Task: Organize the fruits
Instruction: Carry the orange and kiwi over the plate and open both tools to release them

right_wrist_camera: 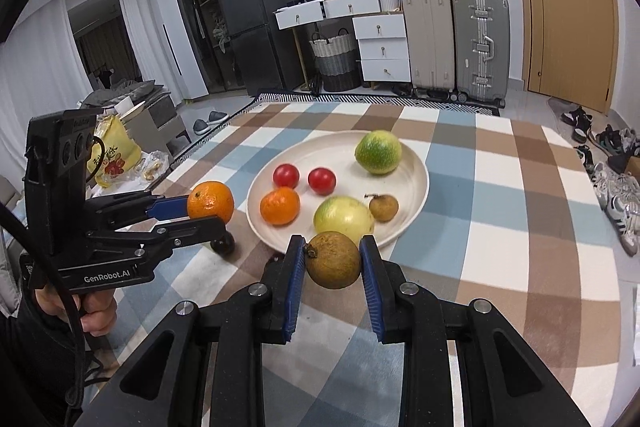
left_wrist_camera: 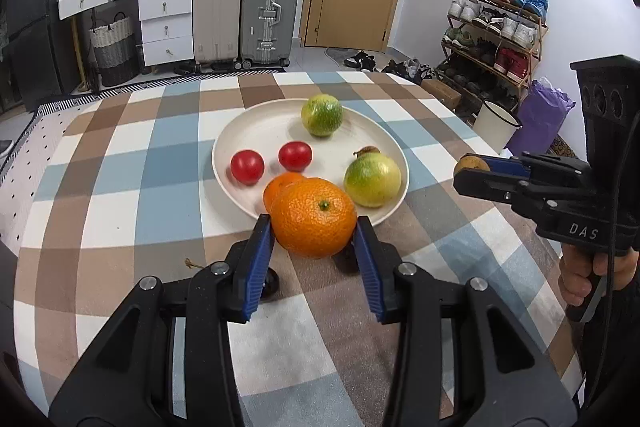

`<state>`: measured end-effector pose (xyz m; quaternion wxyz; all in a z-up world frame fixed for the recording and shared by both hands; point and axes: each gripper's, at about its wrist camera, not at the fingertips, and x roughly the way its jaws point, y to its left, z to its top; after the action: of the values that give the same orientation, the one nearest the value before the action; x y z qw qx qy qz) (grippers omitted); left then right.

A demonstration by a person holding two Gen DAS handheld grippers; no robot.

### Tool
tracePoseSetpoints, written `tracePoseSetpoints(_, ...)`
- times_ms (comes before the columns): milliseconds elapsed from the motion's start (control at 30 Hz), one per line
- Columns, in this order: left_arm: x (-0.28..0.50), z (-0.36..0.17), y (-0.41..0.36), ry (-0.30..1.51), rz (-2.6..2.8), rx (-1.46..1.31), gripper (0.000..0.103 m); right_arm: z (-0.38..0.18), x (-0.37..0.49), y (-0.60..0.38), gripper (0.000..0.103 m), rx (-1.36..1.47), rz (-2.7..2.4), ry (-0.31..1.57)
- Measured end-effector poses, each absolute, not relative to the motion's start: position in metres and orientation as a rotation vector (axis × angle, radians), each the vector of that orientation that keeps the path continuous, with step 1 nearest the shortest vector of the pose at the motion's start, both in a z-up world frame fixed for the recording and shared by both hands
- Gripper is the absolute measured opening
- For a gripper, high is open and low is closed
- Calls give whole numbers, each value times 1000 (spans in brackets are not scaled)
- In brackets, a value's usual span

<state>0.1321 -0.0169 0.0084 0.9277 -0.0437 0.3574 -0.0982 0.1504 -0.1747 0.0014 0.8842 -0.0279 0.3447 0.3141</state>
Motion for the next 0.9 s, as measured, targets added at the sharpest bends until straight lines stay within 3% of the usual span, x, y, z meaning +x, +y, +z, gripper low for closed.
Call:
tracePoseSetpoints(533, 160, 55, -10, 663, -183, -62, 38, 49, 181, -167, 28, -46, 668, 647)
tracePoseSetpoints(900, 187, 59, -5, 673, -184, -71, 38, 49, 204, -153, 28, -57, 681, 661)
